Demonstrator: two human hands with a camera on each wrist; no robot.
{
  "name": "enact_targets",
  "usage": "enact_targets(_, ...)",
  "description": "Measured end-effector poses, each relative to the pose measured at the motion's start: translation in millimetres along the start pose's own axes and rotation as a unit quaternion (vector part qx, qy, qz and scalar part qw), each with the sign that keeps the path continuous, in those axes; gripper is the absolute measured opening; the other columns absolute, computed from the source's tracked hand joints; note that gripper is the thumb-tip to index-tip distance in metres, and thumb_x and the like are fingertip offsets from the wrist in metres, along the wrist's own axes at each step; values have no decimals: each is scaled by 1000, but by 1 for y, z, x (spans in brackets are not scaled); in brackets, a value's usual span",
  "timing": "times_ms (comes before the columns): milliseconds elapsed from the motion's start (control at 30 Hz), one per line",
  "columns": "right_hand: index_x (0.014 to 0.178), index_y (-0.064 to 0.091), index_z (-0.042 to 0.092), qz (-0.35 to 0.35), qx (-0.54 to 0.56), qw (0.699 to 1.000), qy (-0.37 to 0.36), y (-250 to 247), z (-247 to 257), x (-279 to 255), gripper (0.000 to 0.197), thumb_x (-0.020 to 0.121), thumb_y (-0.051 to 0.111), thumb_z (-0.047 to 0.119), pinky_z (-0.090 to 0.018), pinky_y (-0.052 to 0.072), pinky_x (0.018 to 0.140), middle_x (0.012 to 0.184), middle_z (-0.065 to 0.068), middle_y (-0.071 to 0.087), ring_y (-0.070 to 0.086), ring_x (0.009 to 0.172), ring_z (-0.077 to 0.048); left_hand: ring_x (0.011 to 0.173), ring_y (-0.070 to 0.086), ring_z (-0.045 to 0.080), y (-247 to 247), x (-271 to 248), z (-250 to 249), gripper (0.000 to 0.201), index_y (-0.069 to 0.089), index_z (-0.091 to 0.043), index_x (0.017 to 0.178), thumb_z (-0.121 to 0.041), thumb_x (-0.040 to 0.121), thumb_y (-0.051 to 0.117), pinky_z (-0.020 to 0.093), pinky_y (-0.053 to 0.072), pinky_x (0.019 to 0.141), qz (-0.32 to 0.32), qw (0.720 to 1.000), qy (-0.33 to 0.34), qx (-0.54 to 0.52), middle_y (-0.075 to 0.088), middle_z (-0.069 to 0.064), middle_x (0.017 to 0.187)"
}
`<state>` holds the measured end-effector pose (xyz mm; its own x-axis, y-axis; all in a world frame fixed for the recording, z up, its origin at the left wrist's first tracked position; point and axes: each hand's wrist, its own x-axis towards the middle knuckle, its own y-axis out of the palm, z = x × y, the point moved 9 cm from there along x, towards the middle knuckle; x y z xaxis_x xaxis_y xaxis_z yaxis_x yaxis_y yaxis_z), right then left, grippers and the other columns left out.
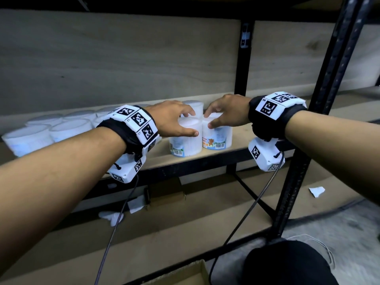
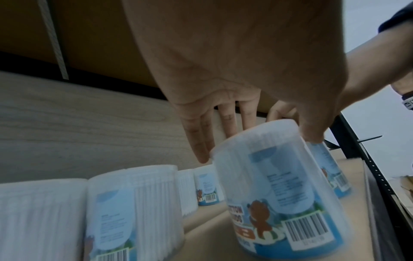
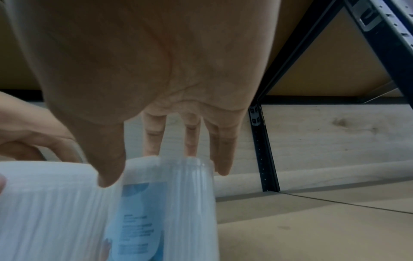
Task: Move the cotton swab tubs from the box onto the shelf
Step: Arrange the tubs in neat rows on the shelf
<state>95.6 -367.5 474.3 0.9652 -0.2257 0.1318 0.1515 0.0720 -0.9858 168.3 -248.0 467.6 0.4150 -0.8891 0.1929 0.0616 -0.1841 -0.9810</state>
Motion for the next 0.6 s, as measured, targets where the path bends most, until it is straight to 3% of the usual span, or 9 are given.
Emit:
enact_targets(100,128,57,32,21,-27,999,41,-1,-7,6,59,79,66,63,-30,42,101,133,8,59,55,119,-16,123,50,12,0,-2,10,73,46,-36,140,-68,78,63,26,38,101,35,999,-23,-34,47,-15,143)
enact_targets(167,126,58,29,48,-43,996,69,0,-10,10,65,77,62,71,-33,48,94,129,6,59,61,97,-16,124,50,9,0,-3,16,69,46,-40,140,-68,79,62,24,35,101,68,995,-36,-56,43,-19,146)
enact_targets(233,125,60,23,74,-53,992,88,0,-10,11,66,80,59,71,-33,52,88,124,3,58,59,77,-13,122,50,6,-2,-3,18,59,50,-42,137,-60,83,64,22,32,100,84,994,-37,-65,47,-22,138)
enact_targets(300,122,64,19,80,-47,990,102,-1,-12,13,66,79,62,70,-38,56,90,119,0,61,64,85,-19,120,52,7,-4,-1,19,51,53,-41,136,-51,87,63,22,32,98,87,993,-46,-66,52,-22,124)
enact_targets(433,110,70,19,92,-18,989,117,0,-10,17,59,74,70,65,-40,60,82,108,-2,65,69,91,-28,97,65,14,-4,0,16,42,60,-36,129,-44,88,65,29,50,93,105,989,-54,-91,55,-27,95)
enact_targets(500,106,71,21,104,-6,988,113,1,-8,19,51,74,73,61,-39,61,78,104,1,63,70,91,-30,99,65,16,-2,2,14,35,65,-31,122,-40,88,67,31,54,90,117,986,-46,-109,61,-15,106)
enact_targets(600,105,70,22,114,12,988,105,1,-5,18,39,79,75,50,-35,60,74,100,5,59,67,97,-28,109,61,13,-1,4,12,37,66,-40,121,-42,84,70,32,57,89,124,984,-42,-123,57,-9,129)
